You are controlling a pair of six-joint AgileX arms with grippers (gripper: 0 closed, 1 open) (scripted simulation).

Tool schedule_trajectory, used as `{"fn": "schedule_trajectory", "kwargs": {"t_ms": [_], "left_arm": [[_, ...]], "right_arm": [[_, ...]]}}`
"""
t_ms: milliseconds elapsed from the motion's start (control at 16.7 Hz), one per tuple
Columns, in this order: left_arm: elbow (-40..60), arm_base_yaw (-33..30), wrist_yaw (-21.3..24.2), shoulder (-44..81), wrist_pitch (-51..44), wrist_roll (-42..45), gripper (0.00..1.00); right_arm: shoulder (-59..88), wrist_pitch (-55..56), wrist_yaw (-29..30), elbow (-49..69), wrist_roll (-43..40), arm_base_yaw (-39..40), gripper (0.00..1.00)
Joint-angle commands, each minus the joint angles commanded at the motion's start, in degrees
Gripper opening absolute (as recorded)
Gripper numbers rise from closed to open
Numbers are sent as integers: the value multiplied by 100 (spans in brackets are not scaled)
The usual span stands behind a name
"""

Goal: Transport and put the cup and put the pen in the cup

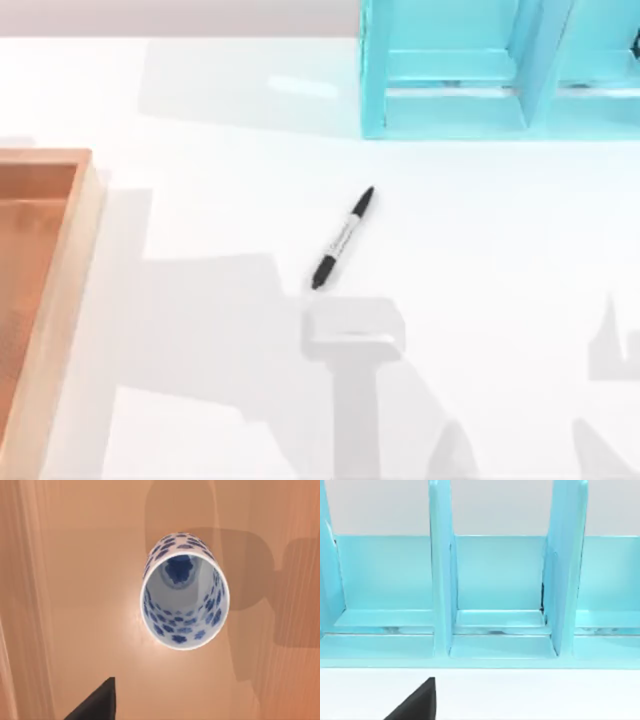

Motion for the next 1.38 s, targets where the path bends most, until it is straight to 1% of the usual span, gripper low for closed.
{"fn": "schedule_trajectory", "kwargs": {"t_ms": [240, 360, 720, 840, 1140, 1380], "left_arm": [[-33, -28, -1, -12, 31, -8, 100], [-225, -13, 0, 45, 237, -13, 100], [-1351, 16, 1, 381, 1801, 22, 100], [-1633, 24, 2, 467, 2124, 31, 100], [-1711, 27, 2, 497, 2209, 35, 100], [-1711, 27, 2, 497, 2209, 35, 70]], "right_arm": [[0, 0, 0, 0, 0, 0, 100], [0, 0, 0, 0, 0, 0, 100], [0, 0, 0, 0, 0, 0, 100], [0, 0, 0, 0, 0, 0, 100], [0, 0, 0, 0, 0, 0, 100], [0, 0, 0, 0, 0, 0, 100]]}}
